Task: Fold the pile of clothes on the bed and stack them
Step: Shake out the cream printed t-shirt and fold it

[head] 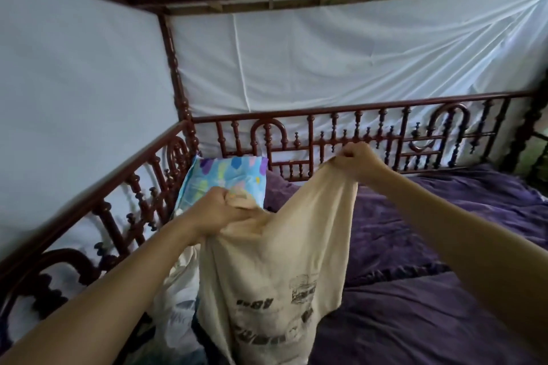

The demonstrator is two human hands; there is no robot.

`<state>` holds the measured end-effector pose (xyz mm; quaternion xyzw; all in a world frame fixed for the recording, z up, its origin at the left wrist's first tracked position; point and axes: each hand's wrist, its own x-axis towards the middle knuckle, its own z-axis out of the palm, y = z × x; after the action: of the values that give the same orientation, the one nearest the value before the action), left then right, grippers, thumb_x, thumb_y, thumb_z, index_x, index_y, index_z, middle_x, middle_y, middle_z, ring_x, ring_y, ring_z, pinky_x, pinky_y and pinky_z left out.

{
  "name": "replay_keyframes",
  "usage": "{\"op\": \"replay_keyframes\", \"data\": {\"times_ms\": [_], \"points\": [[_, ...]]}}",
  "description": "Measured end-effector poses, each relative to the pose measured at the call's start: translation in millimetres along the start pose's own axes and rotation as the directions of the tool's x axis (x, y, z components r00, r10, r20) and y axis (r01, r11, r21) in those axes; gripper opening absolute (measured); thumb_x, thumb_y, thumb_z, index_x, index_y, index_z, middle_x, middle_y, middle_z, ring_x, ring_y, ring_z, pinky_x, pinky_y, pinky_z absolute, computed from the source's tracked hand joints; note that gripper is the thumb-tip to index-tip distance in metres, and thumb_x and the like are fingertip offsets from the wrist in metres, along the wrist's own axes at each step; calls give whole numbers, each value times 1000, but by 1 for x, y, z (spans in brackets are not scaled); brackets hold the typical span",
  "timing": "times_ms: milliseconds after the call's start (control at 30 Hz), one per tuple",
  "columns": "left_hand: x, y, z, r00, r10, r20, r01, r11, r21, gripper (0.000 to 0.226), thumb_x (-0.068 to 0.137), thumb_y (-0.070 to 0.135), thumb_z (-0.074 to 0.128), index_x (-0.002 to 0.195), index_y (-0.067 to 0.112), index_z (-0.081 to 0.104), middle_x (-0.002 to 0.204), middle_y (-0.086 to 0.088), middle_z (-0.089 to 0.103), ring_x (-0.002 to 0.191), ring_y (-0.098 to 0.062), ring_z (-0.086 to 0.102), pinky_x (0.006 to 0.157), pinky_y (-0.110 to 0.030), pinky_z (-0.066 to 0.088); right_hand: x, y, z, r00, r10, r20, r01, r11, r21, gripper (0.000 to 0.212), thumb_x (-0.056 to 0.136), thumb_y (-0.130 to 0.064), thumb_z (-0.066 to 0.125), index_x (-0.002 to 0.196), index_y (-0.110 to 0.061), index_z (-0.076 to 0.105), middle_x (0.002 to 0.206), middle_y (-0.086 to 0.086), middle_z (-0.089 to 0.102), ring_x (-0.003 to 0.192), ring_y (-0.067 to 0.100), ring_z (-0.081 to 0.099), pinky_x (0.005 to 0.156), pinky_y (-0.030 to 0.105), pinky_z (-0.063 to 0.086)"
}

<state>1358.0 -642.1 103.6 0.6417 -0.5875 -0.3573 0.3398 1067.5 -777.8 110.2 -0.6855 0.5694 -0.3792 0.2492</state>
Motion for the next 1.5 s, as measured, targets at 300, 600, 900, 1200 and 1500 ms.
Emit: {"op": "replay_keyframes", "data": {"times_ms": [300, 600, 900, 1200, 1500], "points": [[32, 88, 24, 928, -159, -336, -59, 830, -555, 11, 83, -1, 63, 77, 8, 61, 74, -10, 63, 62, -20, 62, 63, -31, 52, -72, 132, 72, 947, 276, 164, -210, 919, -334, 36, 85, -36, 64, 117, -20, 58, 114, 4, 64, 102, 26, 61, 78, 31, 46], [27, 112, 18, 831, -90, -549, -225, 848, -479, 24, 82, -4, 58, 106, -3, 62, 88, -15, 63, 77, -25, 64, 66, -32, 51, -194, 151, 189, 911, 282, 300, -342, 924, 169, 41, 82, -73, 49, 106, -41, 57, 104, -19, 61, 100, 4, 59, 84, 27, 44], [1, 44, -34, 720, -78, -689, -102, 971, -217, 17, 76, 5, 64, 80, 22, 66, 80, 1, 69, 76, -18, 67, 64, -27, 53, -137, 114, 184, 973, 13, 228, 80, 916, -394, 32, 85, -32, 44, 114, -29, 57, 112, -2, 54, 110, 24, 51, 77, 36, 46], [-34, -113, -16, 952, -294, -85, 288, 763, 579, 24, 74, 29, 77, 90, 18, 63, 95, -2, 66, 82, -15, 65, 62, -25, 51, -57, 87, 83, 966, -260, 5, 258, 957, -134, 41, 84, -5, 60, 121, -23, 58, 118, 2, 62, 105, 24, 59, 79, 28, 40], [17, -92, 39, 993, -79, 90, 5, 784, 621, 73, 85, 32, 68, 146, 22, 29, 143, -5, 39, 127, -22, 44, 96, -29, 40, -96, 48, 39, 599, -771, 217, 800, 566, -200, 21, 80, 0, 69, 99, -5, 66, 139, 11, 52, 128, 23, 50, 103, 27, 40]]}}
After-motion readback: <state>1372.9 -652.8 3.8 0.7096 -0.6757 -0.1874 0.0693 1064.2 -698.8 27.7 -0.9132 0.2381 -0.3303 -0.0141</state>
